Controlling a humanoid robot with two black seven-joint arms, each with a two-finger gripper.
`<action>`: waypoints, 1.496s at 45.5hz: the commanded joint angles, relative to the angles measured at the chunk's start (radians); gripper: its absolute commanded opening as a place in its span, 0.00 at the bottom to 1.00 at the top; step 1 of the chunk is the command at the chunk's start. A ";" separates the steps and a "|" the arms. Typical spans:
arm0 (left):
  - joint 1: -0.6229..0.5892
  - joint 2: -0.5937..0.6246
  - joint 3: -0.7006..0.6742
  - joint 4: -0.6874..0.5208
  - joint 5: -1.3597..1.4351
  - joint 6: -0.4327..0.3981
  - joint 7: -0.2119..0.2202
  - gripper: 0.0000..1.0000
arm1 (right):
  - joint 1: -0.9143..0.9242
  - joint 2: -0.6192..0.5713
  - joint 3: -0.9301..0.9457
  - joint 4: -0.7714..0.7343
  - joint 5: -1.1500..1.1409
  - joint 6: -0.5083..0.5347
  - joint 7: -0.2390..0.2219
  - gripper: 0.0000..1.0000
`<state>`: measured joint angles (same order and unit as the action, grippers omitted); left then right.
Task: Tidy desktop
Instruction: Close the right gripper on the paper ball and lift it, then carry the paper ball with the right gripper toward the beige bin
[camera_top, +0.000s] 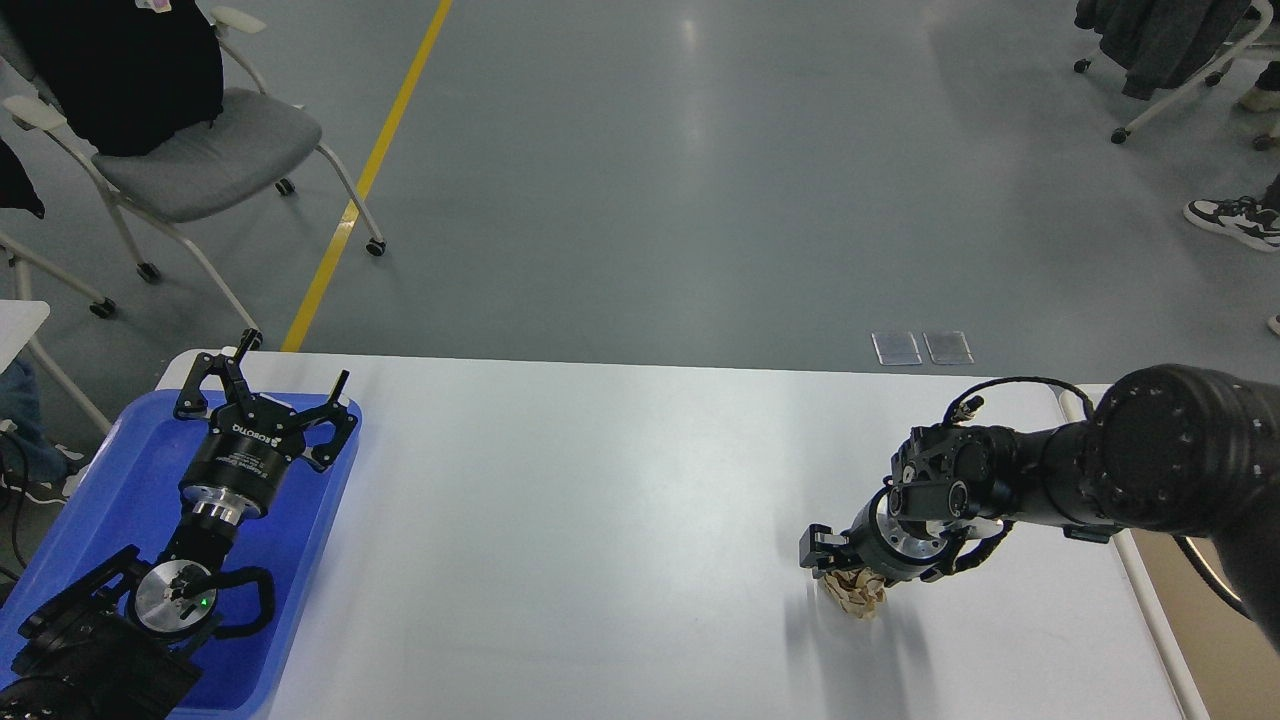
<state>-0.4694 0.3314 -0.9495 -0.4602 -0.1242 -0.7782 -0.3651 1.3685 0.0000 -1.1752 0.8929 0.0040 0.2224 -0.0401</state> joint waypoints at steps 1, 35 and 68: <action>0.000 0.000 0.000 0.000 0.000 0.000 0.000 0.99 | -0.009 0.000 0.000 0.000 0.001 -0.037 0.000 0.74; 0.000 0.000 0.000 0.000 0.000 0.000 0.002 0.99 | 0.021 0.000 -0.011 0.029 -0.013 -0.028 0.005 0.00; 0.000 0.000 0.000 0.000 0.000 -0.001 0.002 0.99 | 0.678 -0.071 -0.046 0.480 -0.048 0.187 0.006 0.00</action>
<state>-0.4695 0.3314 -0.9496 -0.4602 -0.1242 -0.7793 -0.3636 1.7996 -0.0252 -1.2089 1.2380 -0.0345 0.3022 -0.0335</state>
